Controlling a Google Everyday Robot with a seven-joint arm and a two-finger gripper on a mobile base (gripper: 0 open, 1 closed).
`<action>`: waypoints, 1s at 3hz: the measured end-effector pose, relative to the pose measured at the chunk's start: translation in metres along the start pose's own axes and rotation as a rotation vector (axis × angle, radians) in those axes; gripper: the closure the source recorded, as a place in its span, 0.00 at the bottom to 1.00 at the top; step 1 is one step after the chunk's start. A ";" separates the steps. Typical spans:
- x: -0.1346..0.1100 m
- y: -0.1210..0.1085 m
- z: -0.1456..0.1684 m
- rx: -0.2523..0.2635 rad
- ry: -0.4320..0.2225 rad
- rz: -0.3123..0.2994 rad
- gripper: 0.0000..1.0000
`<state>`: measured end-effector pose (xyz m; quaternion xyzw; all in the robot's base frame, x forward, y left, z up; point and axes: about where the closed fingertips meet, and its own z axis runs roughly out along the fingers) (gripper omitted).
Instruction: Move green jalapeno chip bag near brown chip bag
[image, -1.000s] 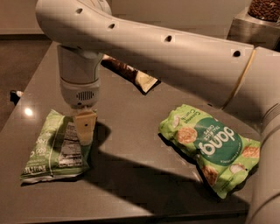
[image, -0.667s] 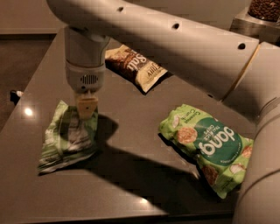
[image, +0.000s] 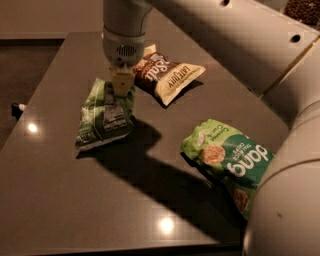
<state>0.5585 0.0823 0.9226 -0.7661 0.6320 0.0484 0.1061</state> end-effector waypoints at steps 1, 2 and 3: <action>0.047 -0.046 -0.024 0.118 0.060 0.148 0.78; 0.068 -0.067 -0.031 0.167 0.083 0.224 0.55; 0.084 -0.085 -0.035 0.229 0.090 0.301 0.22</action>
Offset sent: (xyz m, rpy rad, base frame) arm 0.0965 -0.0932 0.0296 -0.0783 -0.1353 -0.3679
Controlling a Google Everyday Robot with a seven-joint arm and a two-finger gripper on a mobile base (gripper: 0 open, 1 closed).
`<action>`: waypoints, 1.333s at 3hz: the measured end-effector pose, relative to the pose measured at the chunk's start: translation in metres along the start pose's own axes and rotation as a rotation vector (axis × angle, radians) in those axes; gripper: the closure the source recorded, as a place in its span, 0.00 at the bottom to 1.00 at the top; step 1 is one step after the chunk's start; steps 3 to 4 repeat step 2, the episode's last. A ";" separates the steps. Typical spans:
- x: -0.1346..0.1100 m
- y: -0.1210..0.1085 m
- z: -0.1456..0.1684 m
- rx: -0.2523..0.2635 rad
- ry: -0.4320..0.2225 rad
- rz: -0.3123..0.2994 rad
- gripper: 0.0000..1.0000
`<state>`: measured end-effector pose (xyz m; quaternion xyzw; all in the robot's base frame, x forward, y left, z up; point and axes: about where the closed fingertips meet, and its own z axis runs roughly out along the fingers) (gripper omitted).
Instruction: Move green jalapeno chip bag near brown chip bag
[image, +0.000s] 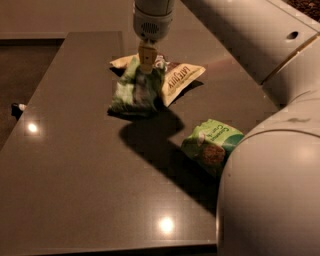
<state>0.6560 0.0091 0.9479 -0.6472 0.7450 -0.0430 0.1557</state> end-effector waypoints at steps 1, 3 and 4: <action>-0.003 -0.001 0.002 0.003 -0.006 -0.006 0.02; -0.004 -0.002 0.003 0.005 -0.009 -0.006 0.00; -0.004 -0.002 0.003 0.005 -0.009 -0.006 0.00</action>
Offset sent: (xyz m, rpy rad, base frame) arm 0.0014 0.0025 -0.0010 0.0038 -0.0040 0.0058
